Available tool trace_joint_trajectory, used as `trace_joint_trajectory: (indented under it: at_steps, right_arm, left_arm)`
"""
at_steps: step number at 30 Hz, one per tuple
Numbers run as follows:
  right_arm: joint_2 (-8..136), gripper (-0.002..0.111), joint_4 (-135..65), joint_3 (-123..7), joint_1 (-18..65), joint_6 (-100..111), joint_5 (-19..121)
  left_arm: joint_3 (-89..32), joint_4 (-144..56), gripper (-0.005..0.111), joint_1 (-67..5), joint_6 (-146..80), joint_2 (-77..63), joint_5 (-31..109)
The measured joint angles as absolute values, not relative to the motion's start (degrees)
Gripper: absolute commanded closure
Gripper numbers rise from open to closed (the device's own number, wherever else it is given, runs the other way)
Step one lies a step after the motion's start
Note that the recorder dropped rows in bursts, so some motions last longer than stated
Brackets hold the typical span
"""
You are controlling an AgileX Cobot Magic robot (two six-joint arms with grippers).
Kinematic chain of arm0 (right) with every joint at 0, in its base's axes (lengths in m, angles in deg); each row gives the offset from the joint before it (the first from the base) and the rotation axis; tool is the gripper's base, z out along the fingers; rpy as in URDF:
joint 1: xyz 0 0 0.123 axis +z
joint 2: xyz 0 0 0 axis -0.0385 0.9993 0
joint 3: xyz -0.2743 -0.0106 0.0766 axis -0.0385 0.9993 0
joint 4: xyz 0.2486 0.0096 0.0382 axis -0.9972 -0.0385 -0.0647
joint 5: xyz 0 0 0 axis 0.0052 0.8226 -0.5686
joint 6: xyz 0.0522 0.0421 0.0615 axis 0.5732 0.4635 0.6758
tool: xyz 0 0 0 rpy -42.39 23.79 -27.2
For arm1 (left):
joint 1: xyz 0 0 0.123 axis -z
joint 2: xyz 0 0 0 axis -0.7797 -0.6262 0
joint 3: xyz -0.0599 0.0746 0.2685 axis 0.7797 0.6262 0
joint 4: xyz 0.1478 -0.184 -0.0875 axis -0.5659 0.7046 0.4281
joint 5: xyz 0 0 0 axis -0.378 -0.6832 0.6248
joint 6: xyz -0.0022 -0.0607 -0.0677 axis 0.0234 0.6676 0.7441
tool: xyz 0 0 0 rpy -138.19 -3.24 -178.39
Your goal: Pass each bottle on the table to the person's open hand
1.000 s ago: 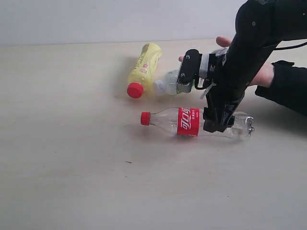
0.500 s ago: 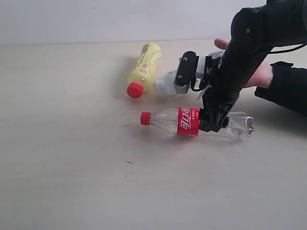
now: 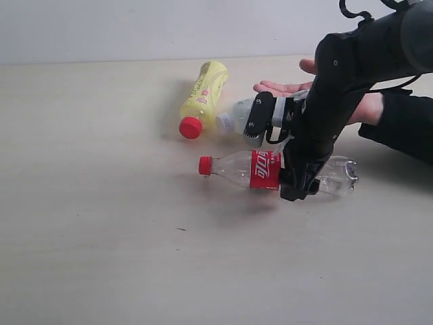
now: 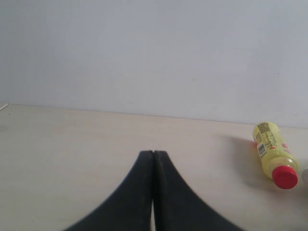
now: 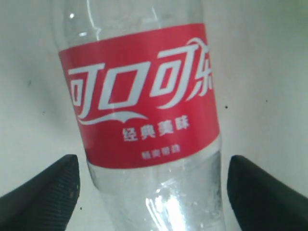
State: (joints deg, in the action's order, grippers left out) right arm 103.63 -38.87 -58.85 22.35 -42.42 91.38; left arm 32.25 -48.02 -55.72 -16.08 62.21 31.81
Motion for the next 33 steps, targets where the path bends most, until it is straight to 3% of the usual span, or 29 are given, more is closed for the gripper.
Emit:
trace_joint_trajectory:
  at_steps: [10, 17, 20, 26, 33]
  right_arm:
    - [106.3, 0.034, -38.9, -58.8, 22.4, -41.0, 91.0]
    - [106.4, 0.091, -39.5, -58.9, 22.4, -35.1, 93.4]
    - [106.4, 0.109, -43.4, -58.9, 22.4, -34.6, 94.9]
    - [105.2, 0.108, -46.8, -58.9, 22.4, -30.3, 100.2]
    - [89.7, 0.108, -50.9, -61.4, 22.4, -16.2, 109.6]
  left_arm:
    - [32.3, -48.0, 0.107, -55.7, -16.1, 62.2, 31.8]
    - [32.3, -48.0, 0.107, -55.7, -16.1, 62.2, 31.8]
    - [32.3, -48.0, 0.107, -55.7, -16.1, 62.2, 31.8]
    - [32.3, -48.0, 0.107, -55.7, -16.1, 62.2, 31.8]
    - [32.3, -48.0, 0.107, -55.7, -16.1, 62.2, 31.8]
